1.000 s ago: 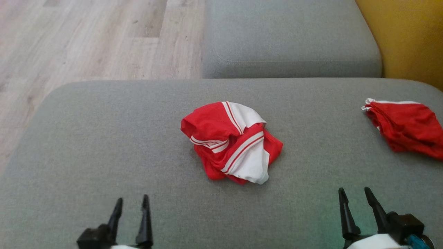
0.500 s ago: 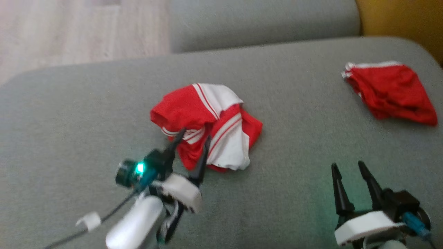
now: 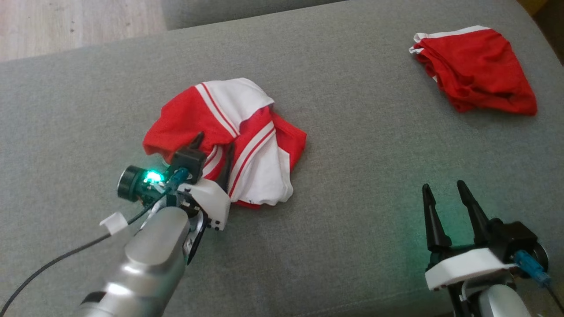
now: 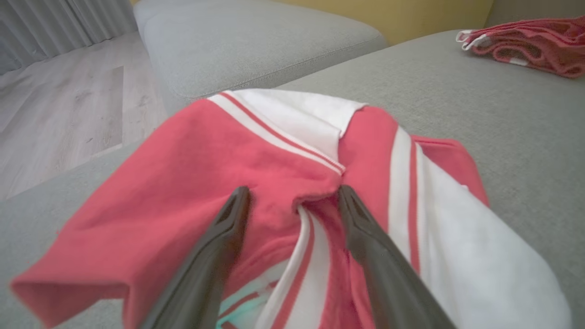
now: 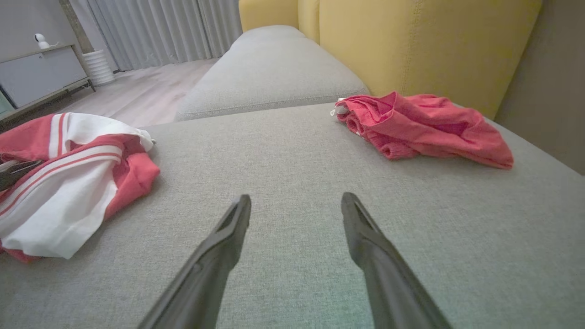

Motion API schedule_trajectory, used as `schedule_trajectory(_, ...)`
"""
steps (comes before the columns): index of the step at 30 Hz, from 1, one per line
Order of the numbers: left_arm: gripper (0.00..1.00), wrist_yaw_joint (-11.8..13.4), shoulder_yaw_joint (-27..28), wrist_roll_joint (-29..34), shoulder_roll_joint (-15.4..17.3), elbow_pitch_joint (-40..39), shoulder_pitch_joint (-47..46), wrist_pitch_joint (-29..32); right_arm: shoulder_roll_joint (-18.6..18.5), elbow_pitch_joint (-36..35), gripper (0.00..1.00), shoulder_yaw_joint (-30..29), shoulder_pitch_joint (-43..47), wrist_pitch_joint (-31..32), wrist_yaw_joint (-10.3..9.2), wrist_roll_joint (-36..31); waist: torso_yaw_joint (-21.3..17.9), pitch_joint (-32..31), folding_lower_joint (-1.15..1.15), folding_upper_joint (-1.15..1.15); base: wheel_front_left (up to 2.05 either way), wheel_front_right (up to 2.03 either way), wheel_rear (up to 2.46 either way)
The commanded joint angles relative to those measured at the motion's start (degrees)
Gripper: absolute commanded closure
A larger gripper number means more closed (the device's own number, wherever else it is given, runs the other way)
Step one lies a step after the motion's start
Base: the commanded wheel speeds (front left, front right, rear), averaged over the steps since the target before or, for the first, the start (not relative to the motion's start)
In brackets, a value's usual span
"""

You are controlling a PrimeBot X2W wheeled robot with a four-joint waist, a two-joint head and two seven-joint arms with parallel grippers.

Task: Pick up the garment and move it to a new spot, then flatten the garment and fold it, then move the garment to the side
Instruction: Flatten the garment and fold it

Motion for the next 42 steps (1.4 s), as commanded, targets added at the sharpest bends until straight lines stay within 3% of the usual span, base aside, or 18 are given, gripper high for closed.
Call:
schedule_trajectory(1, 0.54, 0.5, 2.5, -0.9, 0.1, 1.8, -3.9, -1.4, -0.4, -1.3, 0.0, 1.0, -2.5, -1.0, 0.37, 0.0, -0.1, 0.1, -0.01, 0.0, 0.0, 0.0, 0.0)
schedule_trajectory(3, 0.9, 0.3, 2.4, -1.0, -0.2, 3.8, -4.6, -1.6, -0.4, -1.0, 0.0, 1.0, -2.6, -1.2, 0.37, 0.1, 0.0, -0.1, -0.01, 0.0, 0.0, 0.0, 0.0)
schedule_trajectory(4, 1.0, 0.2, 2.3, -0.9, -0.4, 4.7, -4.9, -1.7, -0.4, -0.9, 0.0, 1.1, -2.7, -1.3, 0.37, 0.3, 0.0, -0.2, -0.01, 0.0, 0.0, 0.0, 0.0)
schedule_trajectory(14, 1.0, 0.1, 5.1, -2.6, -2.5, 3.2, -9.1, -7.2, -0.4, 0.1, 0.0, 0.6, -2.3, -1.9, 0.37, 0.6, 1.3, -1.9, -0.01, 0.0, 0.0, 0.0, 0.0)
schedule_trajectory(17, 1.0, 0.6, 6.3, -2.9, -1.8, 2.4, -10.5, -7.4, -0.4, 0.1, 0.0, 0.5, -2.2, -1.8, 0.37, 0.5, 1.5, -2.1, -0.01, 0.0, 0.0, 0.0, 0.0)
schedule_trajectory(22, 1.0, 0.8, 8.5, -2.7, 5.0, 3.0, -13.3, -7.2, -0.4, 0.0, 0.0, 0.5, -2.1, -1.8, 0.37, 0.6, 1.7, -2.2, -0.01, 0.0, 0.0, 0.0, 0.0)
schedule_trajectory(27, 1.0, -0.8, 8.9, -2.1, 13.7, 5.3, -14.0, -3.9, -0.4, 0.0, 0.0, 0.2, -1.8, -1.9, 0.37, 0.8, 2.0, -1.8, -0.01, 0.0, 0.0, 0.0, 0.0)
schedule_trajectory(30, 1.0, -2.1, 8.5, -2.0, 16.9, 7.1, -13.2, -1.5, -0.4, 0.3, 0.0, 0.3, -1.9, -1.9, 0.37, 0.9, 2.4, -1.7, -0.01, 0.0, 0.0, 0.0, 0.0)
schedule_trajectory(31, 0.92, -2.5, 8.3, -2.1, 17.4, 7.8, -12.7, -0.7, -0.4, 0.3, 0.0, 0.4, -1.9, -1.9, 0.37, 0.9, 2.5, -1.7, -0.01, 0.0, 0.0, 0.0, 0.0)
schedule_trajectory(32, 0.43, -3.0, 8.3, -2.4, 17.9, 8.5, -12.3, 0.3, -0.4, 0.4, 0.0, 0.5, -1.9, -1.9, 0.37, 0.9, 2.6, -1.7, -0.01, 0.0, 0.0, 0.0, 0.0)
schedule_trajectory(33, 0.02, -3.7, 8.1, -2.6, 18.3, 9.1, -11.8, 1.2, -0.4, 0.4, 0.0, 0.6, -1.9, -1.8, 0.37, 0.8, 2.7, -1.7, -0.01, 0.0, 0.0, 0.0, 0.0)
schedule_trajectory(42, 0.0, -4.3, 9.4, -5.2, 18.0, 9.3, -9.8, -1.2, -0.4, 1.2, 0.0, 0.6, -0.8, -1.7, 0.37, 0.7, 4.2, -5.2, -0.01, 0.0, 0.0, 0.0, 0.0)
